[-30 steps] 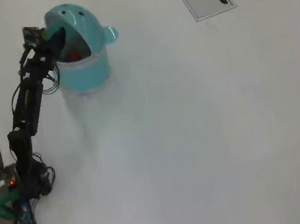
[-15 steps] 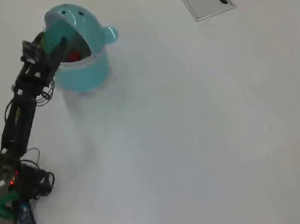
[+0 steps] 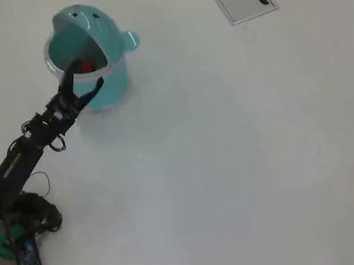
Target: Grasp RGB lego blocks and put them in the bin one by one.
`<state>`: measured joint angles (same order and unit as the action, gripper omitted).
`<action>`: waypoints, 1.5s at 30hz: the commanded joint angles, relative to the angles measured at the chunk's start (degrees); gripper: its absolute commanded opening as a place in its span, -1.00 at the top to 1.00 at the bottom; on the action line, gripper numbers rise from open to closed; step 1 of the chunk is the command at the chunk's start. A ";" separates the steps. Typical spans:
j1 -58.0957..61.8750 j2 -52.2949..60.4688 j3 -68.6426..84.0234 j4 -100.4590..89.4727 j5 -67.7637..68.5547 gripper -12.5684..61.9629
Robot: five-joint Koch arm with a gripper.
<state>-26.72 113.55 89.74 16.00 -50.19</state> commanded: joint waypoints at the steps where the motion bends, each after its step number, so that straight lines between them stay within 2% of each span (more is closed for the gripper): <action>1: 1.49 2.46 -0.35 -7.38 4.48 -0.15; 13: 10.81 5.01 3.43 -11.78 24.79 -0.14; 25: 21.45 6.77 13.36 -23.12 34.37 -0.14; 45: 24.35 12.57 37.88 -39.73 36.56 -0.14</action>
<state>-2.37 124.45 130.17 -18.37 -14.15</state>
